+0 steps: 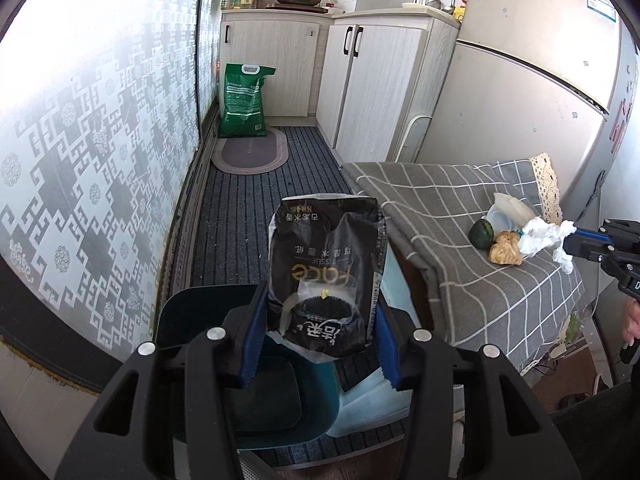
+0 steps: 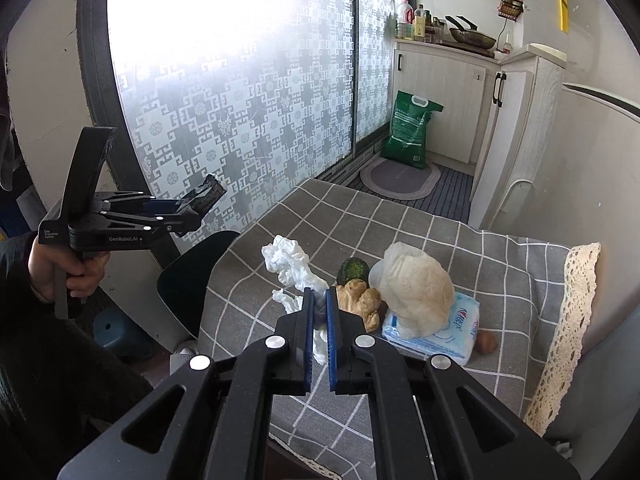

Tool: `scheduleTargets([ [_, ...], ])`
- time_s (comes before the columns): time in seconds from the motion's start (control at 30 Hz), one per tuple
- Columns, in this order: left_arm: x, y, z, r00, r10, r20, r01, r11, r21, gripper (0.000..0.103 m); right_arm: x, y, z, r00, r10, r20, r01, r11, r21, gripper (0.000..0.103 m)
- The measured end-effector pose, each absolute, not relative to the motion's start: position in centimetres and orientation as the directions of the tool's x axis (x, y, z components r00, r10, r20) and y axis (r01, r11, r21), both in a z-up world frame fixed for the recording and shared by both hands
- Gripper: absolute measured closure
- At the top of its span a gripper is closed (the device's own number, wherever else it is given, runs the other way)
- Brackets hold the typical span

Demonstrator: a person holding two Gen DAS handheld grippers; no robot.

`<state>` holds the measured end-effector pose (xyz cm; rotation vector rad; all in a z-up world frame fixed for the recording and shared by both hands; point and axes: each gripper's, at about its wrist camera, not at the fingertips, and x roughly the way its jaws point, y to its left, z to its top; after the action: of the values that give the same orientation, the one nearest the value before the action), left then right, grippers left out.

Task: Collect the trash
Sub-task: 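Carry both items over the teal bin and open both tools to drop them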

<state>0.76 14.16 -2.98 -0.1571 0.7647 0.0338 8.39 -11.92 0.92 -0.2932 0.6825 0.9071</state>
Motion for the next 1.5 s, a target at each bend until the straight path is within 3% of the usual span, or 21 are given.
scheduleTargets([
  [0.27, -0.7, 15.1, -4.8, 0.683, 0.055, -0.728, -0.124, 0.991, -0.041, 0.053, 7.7, -9.9, 2.3, 0.429, 0.64, -0.638, -0.799, 0.598, 0.063, 0.098],
  [0.6, -0.5, 15.3, -6.2, 0.71, 0.109, -0.695, -0.206, 0.977, -0.058, 0.052, 6.2, -7.0, 2.8, 0.421, 0.626, -0.656, -0.817, 0.576, 0.025, 0.098],
  [0.83, -0.2, 17.1, -10.0, 0.71, 0.101, -0.697, -0.227, 0.97, -0.09, 0.053, 5.9, -4.3, 2.5, 0.432, 0.6, -0.673, -0.82, 0.572, -0.016, 0.098],
  [0.93, -0.2, 18.7, -11.1, 0.696, 0.042, -0.717, -0.226, 0.96, -0.164, 0.053, 6.1, -2.8, 1.9, 0.43, 0.575, -0.696, -0.824, 0.564, -0.043, 0.098],
  [1.5, 0.0, 21.0, -16.9, 0.554, 0.011, -0.832, -0.277, 0.945, -0.172, 0.053, 5.2, 8.3, -1.4, 0.372, 0.496, -0.784, -0.862, 0.498, -0.093, 0.098],
])
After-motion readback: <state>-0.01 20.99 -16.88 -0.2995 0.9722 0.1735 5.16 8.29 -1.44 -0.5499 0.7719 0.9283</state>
